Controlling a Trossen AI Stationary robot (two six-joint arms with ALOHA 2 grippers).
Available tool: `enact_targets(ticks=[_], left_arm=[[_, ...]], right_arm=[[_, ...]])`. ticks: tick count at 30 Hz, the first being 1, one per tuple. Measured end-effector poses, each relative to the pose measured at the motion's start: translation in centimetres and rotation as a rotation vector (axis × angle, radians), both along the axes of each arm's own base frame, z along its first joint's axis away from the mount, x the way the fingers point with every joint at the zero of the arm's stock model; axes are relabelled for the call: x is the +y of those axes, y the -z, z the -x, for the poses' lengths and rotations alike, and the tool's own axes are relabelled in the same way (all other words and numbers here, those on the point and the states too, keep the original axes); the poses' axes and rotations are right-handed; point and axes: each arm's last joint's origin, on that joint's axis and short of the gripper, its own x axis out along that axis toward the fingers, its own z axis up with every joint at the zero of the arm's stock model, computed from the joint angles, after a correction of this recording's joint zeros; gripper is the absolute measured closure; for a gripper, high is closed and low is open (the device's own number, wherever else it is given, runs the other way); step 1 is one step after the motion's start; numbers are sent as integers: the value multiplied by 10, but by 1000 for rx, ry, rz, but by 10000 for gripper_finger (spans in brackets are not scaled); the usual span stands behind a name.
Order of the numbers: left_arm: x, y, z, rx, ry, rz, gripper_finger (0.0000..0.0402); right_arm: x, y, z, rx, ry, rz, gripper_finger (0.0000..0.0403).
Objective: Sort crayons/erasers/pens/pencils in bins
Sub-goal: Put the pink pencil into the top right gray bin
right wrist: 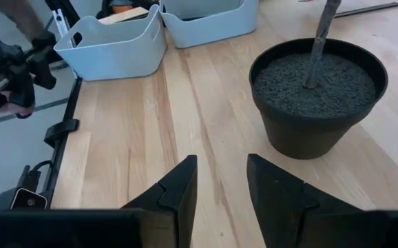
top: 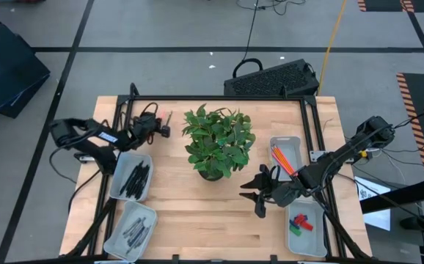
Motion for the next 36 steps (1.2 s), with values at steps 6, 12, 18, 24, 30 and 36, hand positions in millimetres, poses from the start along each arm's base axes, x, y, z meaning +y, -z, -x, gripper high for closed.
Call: enact_targets(ticks=[6,12,18,24,30,36], left_arm=[[-2,-10,3,9,6,-18,383],[-4,-23,1,-55,64,-24,387],[-12,-57,-16,-140,223,-31,387],[-23,-123,-36,-153,366,-129,387],[-33,-194,-45,-151,450,-265,388],[-41,-267,-43,-198,508,-363,388]], right_arm=[[0,0,0,0,-2,3,284],[0,0,0,0,-2,3,284],[-7,-22,12,-61,-5,-30,284],[-28,-51,32,-133,32,-31,284],[-52,-70,49,-179,85,-31,284],[-70,-95,64,-329,134,-100,284]])
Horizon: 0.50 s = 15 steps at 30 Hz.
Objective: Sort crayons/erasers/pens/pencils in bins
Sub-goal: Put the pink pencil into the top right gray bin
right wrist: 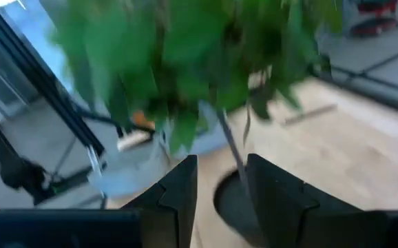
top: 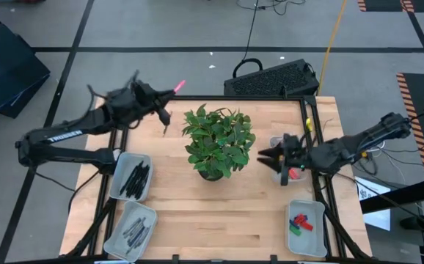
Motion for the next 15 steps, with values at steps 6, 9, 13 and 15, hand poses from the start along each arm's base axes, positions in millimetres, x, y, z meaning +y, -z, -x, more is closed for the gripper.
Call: enact_targets(ticks=[6,9,13,15], left_arm=[[-11,-65,11,-180,83,-67,388],[-15,-92,17,-260,104,-87,388],[-23,-120,10,-322,170,-102,388],[-28,-131,-4,-327,222,-113,388]], right_arm=[[-15,-42,19,-341,30,-23,284],[-17,-65,26,-549,25,41,284],[-11,-83,17,-582,-10,133,284],[-6,-90,4,-526,-17,191,280]])
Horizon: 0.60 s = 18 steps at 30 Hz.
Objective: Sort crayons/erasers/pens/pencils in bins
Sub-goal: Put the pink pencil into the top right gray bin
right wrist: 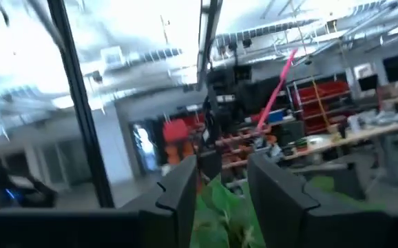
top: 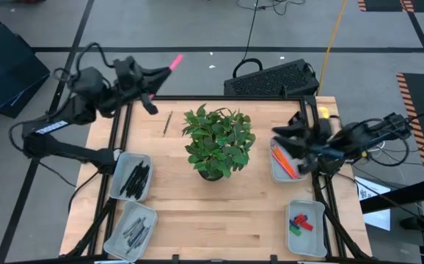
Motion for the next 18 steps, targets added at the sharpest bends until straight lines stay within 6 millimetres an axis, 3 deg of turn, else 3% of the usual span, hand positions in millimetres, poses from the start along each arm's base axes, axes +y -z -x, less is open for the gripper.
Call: enact_targets(ticks=[8,12,18], left_arm=[[-25,-28,-63,-3,209,-64,388],[-43,-37,-83,-30,376,-115,388],[-75,-31,-123,-63,518,-177,388]], right_arm=[[22,-44,-51,-85,98,241,226],[24,-51,-61,-166,153,269,197],[25,-48,-74,-223,152,199,200]])
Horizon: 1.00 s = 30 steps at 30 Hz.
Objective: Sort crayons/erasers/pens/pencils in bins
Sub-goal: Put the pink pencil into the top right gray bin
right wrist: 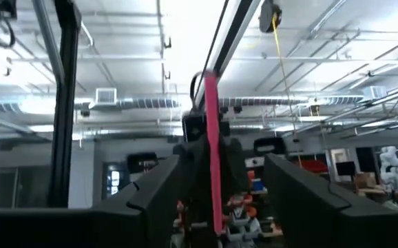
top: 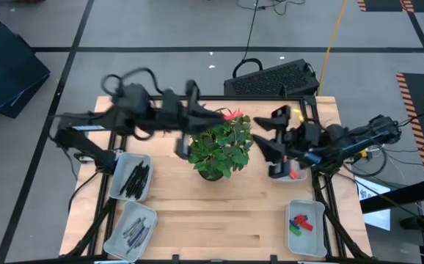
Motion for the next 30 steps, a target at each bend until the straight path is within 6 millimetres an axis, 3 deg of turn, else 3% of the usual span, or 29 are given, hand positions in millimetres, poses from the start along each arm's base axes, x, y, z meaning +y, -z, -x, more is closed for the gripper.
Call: enact_targets(ticks=[4,13,21,30], left_arm=[[-11,10,-24,-5,8,-4,388],[-16,31,-57,-6,31,46,388],[-17,33,-59,-4,34,42,388],[-17,33,-59,3,37,50,385]], right_arm=[[3,3,-3,5,-10,30,209],[4,0,-1,-34,-52,60,229],[4,-1,-1,-44,-48,60,271],[-3,-1,-3,-41,-17,69,387]])
